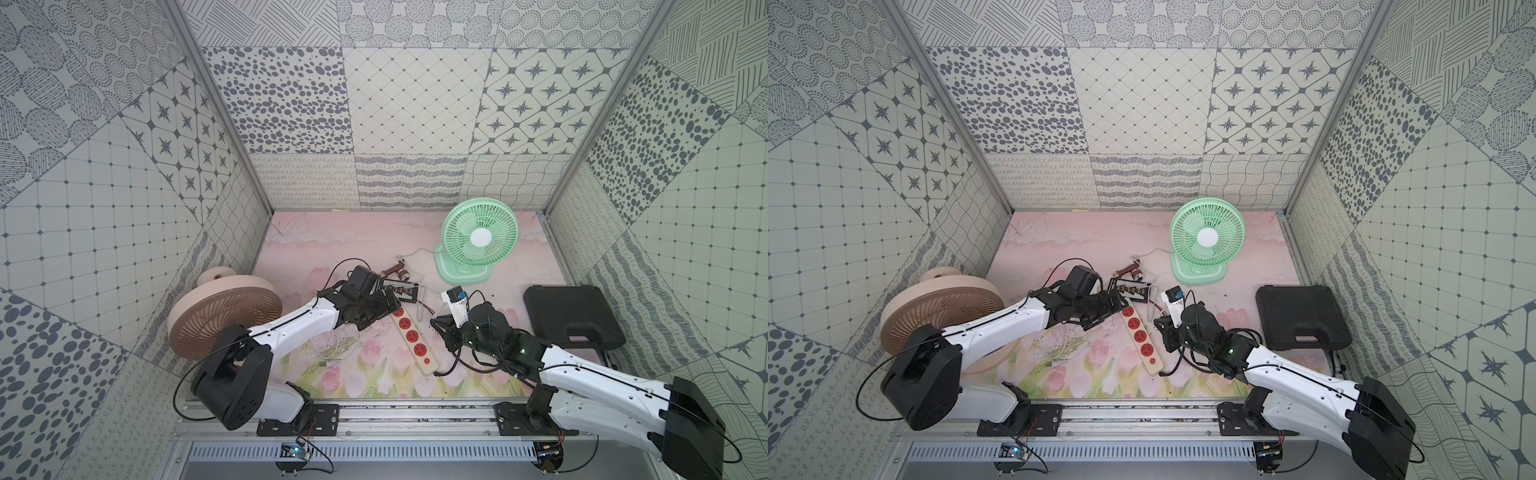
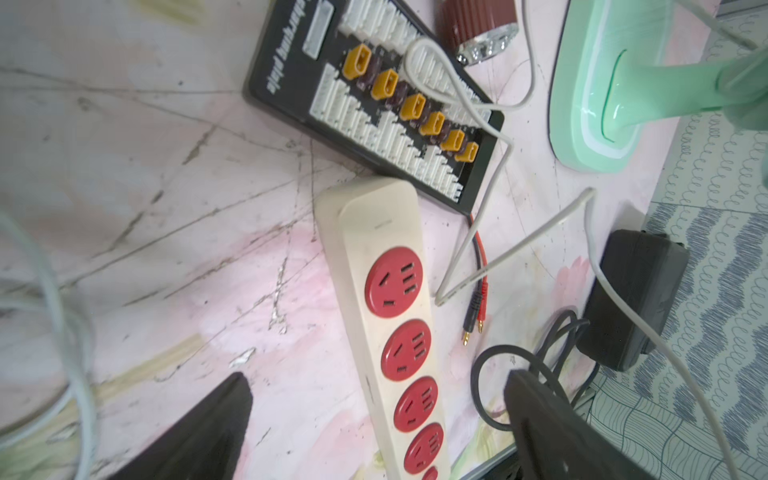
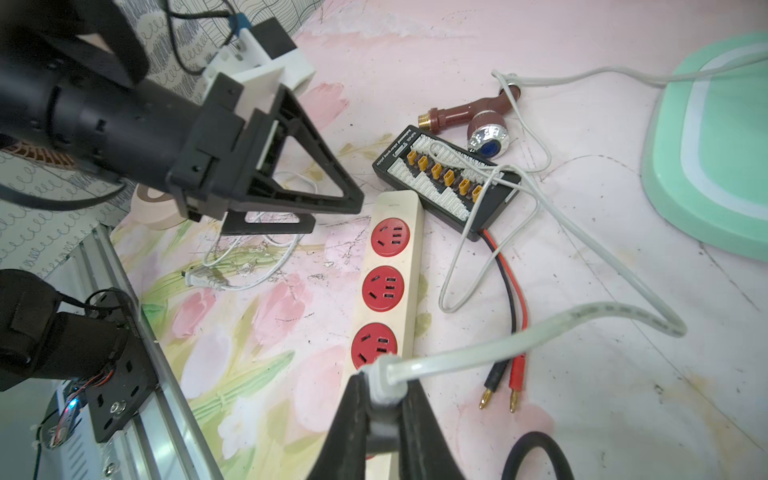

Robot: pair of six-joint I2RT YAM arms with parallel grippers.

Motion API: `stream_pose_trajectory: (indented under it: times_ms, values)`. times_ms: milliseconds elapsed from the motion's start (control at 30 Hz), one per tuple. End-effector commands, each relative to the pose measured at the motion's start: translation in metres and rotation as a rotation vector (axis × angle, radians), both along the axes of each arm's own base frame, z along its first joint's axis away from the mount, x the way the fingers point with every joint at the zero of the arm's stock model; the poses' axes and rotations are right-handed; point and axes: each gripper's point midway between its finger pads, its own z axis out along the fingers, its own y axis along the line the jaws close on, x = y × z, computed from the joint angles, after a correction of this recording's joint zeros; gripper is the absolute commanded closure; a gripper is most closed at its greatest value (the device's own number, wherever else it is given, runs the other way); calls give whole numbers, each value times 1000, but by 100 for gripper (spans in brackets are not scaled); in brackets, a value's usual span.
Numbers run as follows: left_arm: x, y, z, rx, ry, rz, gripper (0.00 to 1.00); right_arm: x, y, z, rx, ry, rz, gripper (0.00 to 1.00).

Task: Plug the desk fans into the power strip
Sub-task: Adjust the socket at the center of the board, then insert the plug into the socket.

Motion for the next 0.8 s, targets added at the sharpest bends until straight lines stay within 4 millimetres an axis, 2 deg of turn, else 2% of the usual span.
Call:
stream_pose_trajectory:
  times_ms: [0,100,200,533,767]
  values:
    - [-27,23,2,13,8,31,0,9,5,11,47,-51,-57,100]
    - [-40,32,3,-2,-7,51,1,8,7,4,49,-56,-82,100]
    - [-47,32,3,-23,0,50,0,5,11,-1,47,-55,-88,100]
    - [-47,26,5,-31,-25,22,1,7,27,-26,31,-45,-97,100]
    - [-48,33,6,-36,-79,47,1,7,37,-41,26,-36,-120,100]
